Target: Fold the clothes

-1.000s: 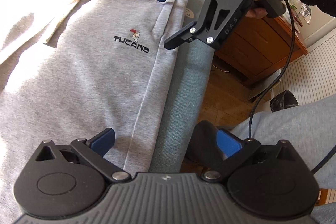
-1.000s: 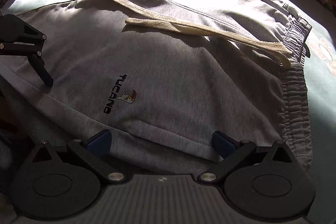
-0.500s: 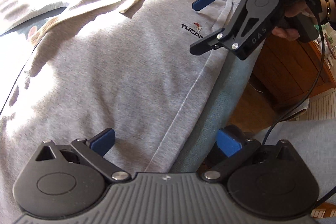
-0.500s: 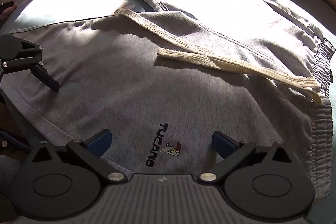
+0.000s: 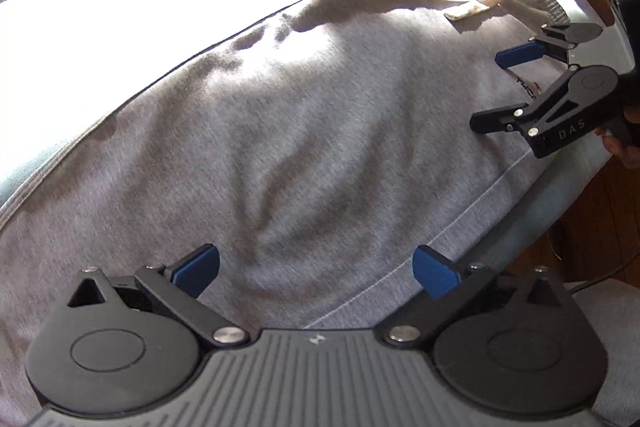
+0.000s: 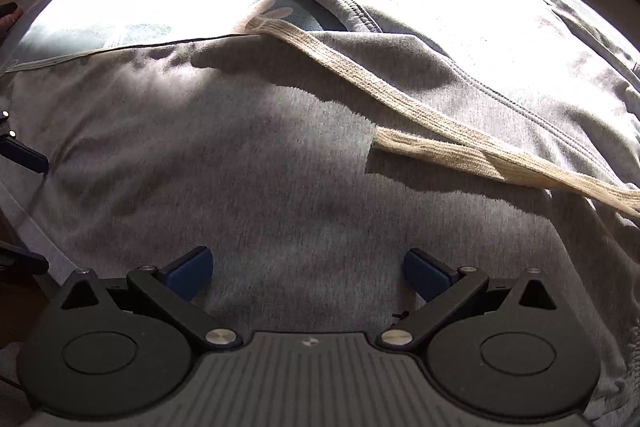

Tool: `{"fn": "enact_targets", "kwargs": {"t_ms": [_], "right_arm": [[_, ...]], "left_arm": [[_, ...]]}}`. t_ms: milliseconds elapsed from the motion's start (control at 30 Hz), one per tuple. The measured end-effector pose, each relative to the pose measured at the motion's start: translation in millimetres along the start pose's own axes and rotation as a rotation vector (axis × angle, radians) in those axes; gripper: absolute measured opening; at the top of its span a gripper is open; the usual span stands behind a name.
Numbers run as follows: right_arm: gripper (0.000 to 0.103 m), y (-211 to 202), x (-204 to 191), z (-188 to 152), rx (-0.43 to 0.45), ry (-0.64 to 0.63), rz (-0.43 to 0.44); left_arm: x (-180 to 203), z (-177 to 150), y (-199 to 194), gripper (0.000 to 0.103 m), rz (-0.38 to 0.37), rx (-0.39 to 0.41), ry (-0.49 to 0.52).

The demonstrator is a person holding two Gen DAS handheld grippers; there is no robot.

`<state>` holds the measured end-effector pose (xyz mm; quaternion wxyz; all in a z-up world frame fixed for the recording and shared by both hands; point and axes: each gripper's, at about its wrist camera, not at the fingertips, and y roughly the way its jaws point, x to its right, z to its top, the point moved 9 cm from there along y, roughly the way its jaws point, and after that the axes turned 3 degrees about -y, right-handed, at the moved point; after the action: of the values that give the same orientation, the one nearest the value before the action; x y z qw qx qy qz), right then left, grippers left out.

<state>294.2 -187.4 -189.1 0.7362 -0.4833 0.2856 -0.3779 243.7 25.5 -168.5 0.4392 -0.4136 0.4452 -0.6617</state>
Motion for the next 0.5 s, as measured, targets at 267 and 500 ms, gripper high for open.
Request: {"fn": "enact_targets", "kwargs": {"t_ms": [267, 500], "right_arm": [[0.103, 3.5, -2.5, -0.5, -0.019, 0.002, -0.058], [0.103, 2.0, -2.5, -1.4, -0.01, 0.009, -0.074]], "left_arm": [[-66.5, 27.1, 9.5, 0.102, 0.126, 0.095, -0.124], [-91.2, 21.9, 12.3, 0.102, 0.124, 0.14, -0.207]]}}
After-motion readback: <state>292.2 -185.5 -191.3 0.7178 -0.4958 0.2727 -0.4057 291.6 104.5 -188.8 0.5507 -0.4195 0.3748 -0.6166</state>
